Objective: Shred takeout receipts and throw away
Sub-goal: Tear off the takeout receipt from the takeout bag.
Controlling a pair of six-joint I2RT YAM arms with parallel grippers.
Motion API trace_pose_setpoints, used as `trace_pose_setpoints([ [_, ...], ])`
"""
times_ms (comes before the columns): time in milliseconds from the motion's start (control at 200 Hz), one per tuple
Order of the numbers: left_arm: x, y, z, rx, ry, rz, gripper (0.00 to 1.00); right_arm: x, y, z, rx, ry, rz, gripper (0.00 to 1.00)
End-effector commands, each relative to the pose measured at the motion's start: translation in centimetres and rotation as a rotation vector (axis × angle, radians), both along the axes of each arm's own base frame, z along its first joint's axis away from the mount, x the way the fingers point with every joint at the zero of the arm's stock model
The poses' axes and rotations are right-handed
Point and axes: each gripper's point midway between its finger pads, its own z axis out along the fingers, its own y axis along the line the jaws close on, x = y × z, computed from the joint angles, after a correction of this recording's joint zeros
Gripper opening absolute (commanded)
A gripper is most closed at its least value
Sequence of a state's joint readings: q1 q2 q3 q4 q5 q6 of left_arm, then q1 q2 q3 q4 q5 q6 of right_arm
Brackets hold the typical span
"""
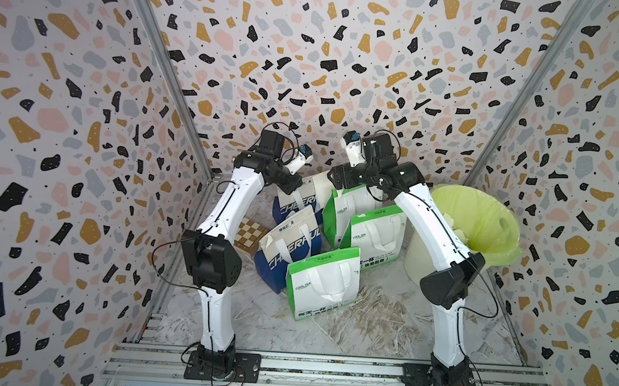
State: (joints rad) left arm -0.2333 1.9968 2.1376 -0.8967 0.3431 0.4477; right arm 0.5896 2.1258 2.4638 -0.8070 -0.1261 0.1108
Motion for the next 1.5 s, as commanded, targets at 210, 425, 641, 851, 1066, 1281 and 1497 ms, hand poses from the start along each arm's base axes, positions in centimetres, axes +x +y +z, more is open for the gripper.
trace_pose_setpoints([
  [210,-0.5,-1.2,1.6,-0.178,0.026,0.000,0.00,0.2,1.9,-1.6,-0.133,-0.085,0.052,0.95],
  [425,-1.4,-1.5,2.8,-0.214,0.017,-0.013,0.00,0.7,4.0,-1.7,-0.123,-0.140,0.085,0.97],
  [641,-3.3,-1.9,4.0,-0.260,0.002,-0.047,0.00,2.3,3.9,-2.2,-0.127,-0.163,0.036,0.95],
  [851,-4.6,-1.7,4.8,-0.266,-0.021,-0.063,0.00,3.3,3.9,-3.3,-0.129,-0.159,0.022,0.91],
  [1066,-5.5,-1.7,5.6,-0.265,-0.043,-0.083,0.00,3.2,4.6,-3.0,-0.106,-0.173,0.074,0.81],
  [1281,-5.7,-1.3,5.3,-0.242,-0.052,-0.074,0.00,1.7,5.8,-1.6,-0.039,-0.171,0.166,0.40],
  [1497,-5.5,-0.8,4.8,-0.218,-0.052,-0.046,0.00,2.2,4.0,-0.8,-0.052,-0.176,0.087,0.10],
])
